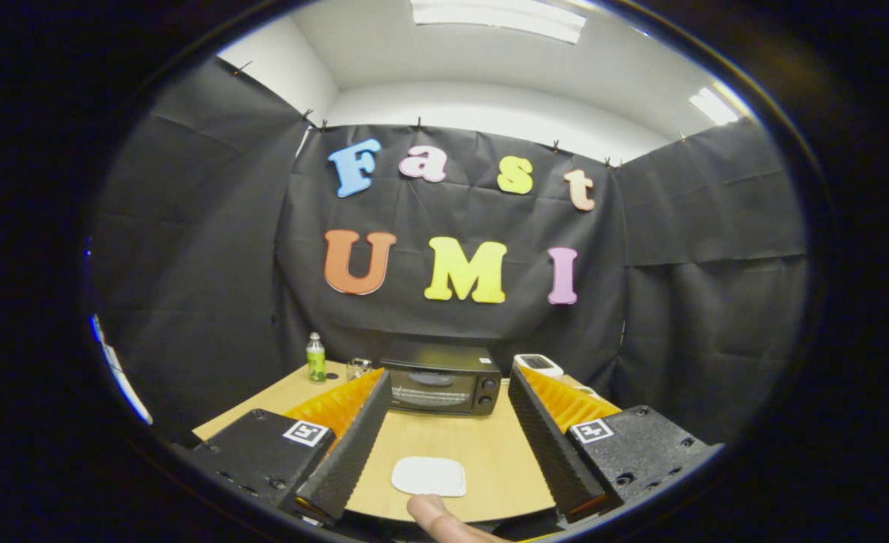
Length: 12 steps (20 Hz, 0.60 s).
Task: Open the toaster oven, put the food inside, and close the toaster oven door.
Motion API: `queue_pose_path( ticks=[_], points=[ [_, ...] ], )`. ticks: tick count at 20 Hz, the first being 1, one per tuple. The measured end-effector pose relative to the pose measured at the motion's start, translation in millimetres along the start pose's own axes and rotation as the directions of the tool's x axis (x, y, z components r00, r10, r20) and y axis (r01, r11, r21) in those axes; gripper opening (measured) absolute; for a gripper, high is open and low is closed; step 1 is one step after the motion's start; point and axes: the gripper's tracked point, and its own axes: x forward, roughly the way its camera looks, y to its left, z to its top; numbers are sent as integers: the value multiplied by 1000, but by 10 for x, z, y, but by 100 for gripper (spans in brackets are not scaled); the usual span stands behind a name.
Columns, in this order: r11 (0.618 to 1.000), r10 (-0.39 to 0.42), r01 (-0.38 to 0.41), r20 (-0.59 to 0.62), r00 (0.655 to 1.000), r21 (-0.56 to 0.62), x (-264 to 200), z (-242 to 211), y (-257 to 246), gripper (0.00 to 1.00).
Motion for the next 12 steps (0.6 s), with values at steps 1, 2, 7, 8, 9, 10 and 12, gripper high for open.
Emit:
queue_pose_path(
  ticks=[1,2,7,8,9,10,12],
  points=[
    [1000,7,-7,-8,1000,-1,9,-38,17,100],
    [1000,9,-9,-13,1000,-2,9,-58,22,100],
    [1000,9,-8,-47,999,12,83,-194,46,100],
    [1000,9,-9,-54,998,14,88,-216,41,100],
    [1000,9,-8,-59,998,15,103,-236,35,100],
    [1000,5,-4,-59,998,15,102,-236,19,100],
    [1000,2,-1,-56,998,19,100,-229,-2,100]
  ],
)
